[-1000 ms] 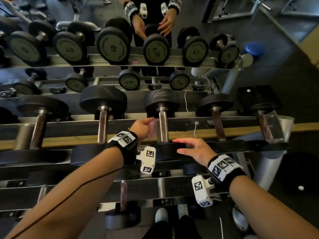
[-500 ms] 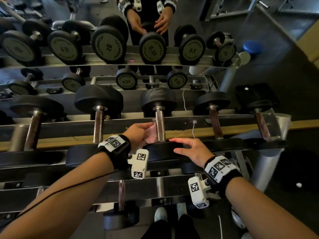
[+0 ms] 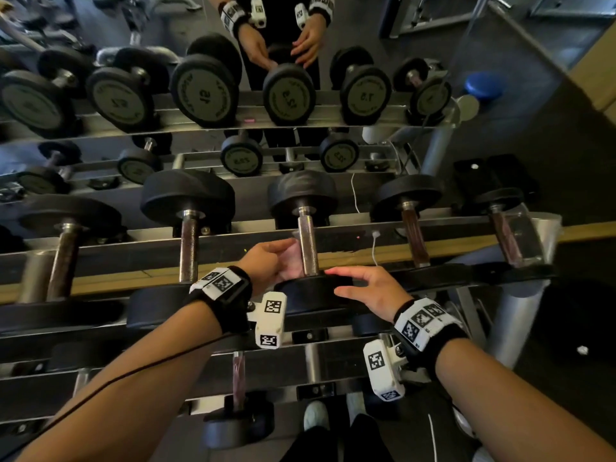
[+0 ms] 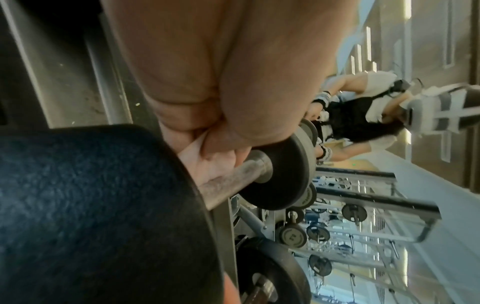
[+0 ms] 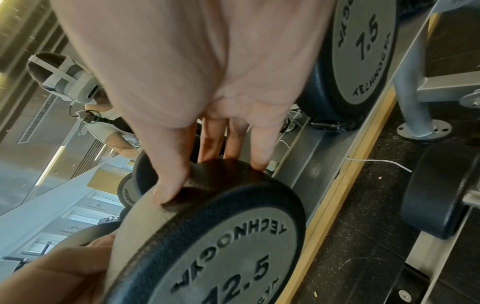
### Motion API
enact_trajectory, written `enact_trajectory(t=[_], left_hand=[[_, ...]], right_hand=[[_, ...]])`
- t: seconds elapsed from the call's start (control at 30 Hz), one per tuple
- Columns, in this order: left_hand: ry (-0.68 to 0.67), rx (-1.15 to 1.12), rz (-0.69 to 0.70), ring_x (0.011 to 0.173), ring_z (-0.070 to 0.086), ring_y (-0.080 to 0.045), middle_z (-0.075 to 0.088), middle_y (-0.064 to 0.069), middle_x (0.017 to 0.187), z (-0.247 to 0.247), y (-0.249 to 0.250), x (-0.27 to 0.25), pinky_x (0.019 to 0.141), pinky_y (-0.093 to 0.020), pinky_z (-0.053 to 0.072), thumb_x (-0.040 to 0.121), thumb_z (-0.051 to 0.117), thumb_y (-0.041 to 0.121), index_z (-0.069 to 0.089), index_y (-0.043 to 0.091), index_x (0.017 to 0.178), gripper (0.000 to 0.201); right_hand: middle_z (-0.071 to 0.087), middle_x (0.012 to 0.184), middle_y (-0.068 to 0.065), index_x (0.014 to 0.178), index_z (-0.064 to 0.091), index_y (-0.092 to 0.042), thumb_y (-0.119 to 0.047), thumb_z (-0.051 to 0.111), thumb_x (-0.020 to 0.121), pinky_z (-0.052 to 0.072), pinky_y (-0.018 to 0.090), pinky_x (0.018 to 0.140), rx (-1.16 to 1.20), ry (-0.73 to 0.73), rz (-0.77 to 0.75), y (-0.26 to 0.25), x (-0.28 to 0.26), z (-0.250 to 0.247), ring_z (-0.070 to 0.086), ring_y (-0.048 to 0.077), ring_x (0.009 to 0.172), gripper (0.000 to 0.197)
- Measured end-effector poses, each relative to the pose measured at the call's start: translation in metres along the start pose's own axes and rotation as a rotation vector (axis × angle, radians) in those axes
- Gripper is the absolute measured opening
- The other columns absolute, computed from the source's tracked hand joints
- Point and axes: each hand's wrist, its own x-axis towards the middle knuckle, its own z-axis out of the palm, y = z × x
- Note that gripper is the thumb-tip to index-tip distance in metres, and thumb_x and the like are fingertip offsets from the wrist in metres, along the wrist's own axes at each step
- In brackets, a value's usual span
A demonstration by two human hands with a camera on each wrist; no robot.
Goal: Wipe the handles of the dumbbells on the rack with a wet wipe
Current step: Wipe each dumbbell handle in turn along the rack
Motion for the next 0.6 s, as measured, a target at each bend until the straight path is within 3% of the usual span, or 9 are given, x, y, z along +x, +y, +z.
enact_trajectory(t=[0.07, 0.13, 0.23, 0.3, 0.37, 0.43, 0.5, 0.6], left_hand=[[0.084, -0.023, 0.022, 0.087, 0.064, -0.023, 0.063, -0.010, 0.113, -0.001, 0.003, 0.009, 0.065, -0.033, 0.059, 0.091, 0.025, -0.024, 0.049, 0.009, 0.141, 0.065], [0.125, -0.016, 0.036, 0.084, 0.062, -0.026, 0.062, -0.013, 0.116, 0.005, 0.005, 0.016, 0.066, -0.035, 0.055, 0.090, 0.024, -0.024, 0.045, 0.010, 0.145, 0.068], [0.040, -0.029, -0.006, 0.077, 0.069, -0.020, 0.068, -0.007, 0.101, 0.020, 0.003, 0.016, 0.053, -0.029, 0.057, 0.091, 0.023, -0.023, 0.050, 0.007, 0.139, 0.063], [0.002, -0.002, -0.024, 0.088, 0.069, -0.022, 0.068, -0.011, 0.109, 0.022, 0.003, 0.012, 0.058, -0.028, 0.058, 0.091, 0.025, -0.023, 0.051, 0.007, 0.139, 0.061], [-0.005, 0.009, -0.036, 0.098, 0.066, -0.026, 0.064, -0.018, 0.124, 0.017, 0.001, 0.007, 0.067, -0.029, 0.060, 0.089, 0.023, -0.026, 0.051, 0.004, 0.138, 0.064], [-0.015, -0.013, -0.038, 0.088, 0.070, -0.021, 0.064, -0.019, 0.123, 0.010, -0.003, 0.004, 0.065, -0.025, 0.060, 0.089, 0.022, -0.027, 0.052, 0.003, 0.137, 0.064], [-0.016, -0.061, -0.027, 0.077, 0.074, -0.015, 0.068, -0.011, 0.111, 0.001, -0.004, 0.004, 0.061, -0.026, 0.060, 0.090, 0.025, -0.026, 0.054, 0.007, 0.135, 0.063], [0.079, -0.080, 0.044, 0.083, 0.069, -0.018, 0.064, -0.004, 0.108, -0.007, 0.000, 0.017, 0.058, -0.026, 0.058, 0.090, 0.030, -0.024, 0.050, 0.014, 0.141, 0.066]], right_hand=[[0.065, 0.123, -0.021, 0.120, 0.068, -0.038, -0.022, 0.072, 0.087, 0.035, 0.011, 0.095, -0.013, -0.004, 0.006, 0.000, -0.001, -0.001, 0.053, -0.007, 0.119, 0.037], [0.063, 0.125, -0.021, 0.119, 0.068, -0.041, -0.024, 0.072, 0.087, 0.032, 0.014, 0.098, -0.028, -0.003, 0.009, 0.001, -0.001, -0.001, 0.051, -0.005, 0.122, 0.037], [0.061, 0.129, -0.019, 0.119, 0.067, -0.042, -0.025, 0.072, 0.087, 0.029, 0.024, 0.108, -0.033, -0.001, 0.016, 0.002, 0.000, -0.001, 0.048, 0.001, 0.127, 0.036], [0.062, 0.127, -0.021, 0.119, 0.068, -0.042, -0.024, 0.072, 0.087, 0.032, 0.019, 0.105, -0.019, -0.006, 0.017, 0.003, 0.000, -0.001, 0.049, -0.002, 0.125, 0.036], [0.064, 0.122, -0.023, 0.118, 0.068, -0.042, -0.024, 0.072, 0.087, 0.035, 0.005, 0.092, -0.003, -0.010, 0.012, 0.002, 0.000, -0.001, 0.052, -0.010, 0.117, 0.035], [0.066, 0.119, -0.023, 0.117, 0.069, -0.041, -0.023, 0.072, 0.087, 0.038, -0.002, 0.081, 0.017, -0.012, 0.006, 0.002, 0.000, -0.002, 0.055, -0.013, 0.111, 0.035], [0.066, 0.118, -0.024, 0.117, 0.069, -0.040, -0.023, 0.073, 0.087, 0.039, -0.001, 0.081, 0.017, -0.015, 0.004, 0.003, 0.001, -0.002, 0.055, -0.013, 0.110, 0.035], [0.066, 0.117, -0.027, 0.117, 0.069, -0.041, -0.024, 0.073, 0.086, 0.037, 0.005, 0.087, 0.005, -0.018, 0.009, 0.003, 0.002, -0.004, 0.054, -0.012, 0.112, 0.035]])
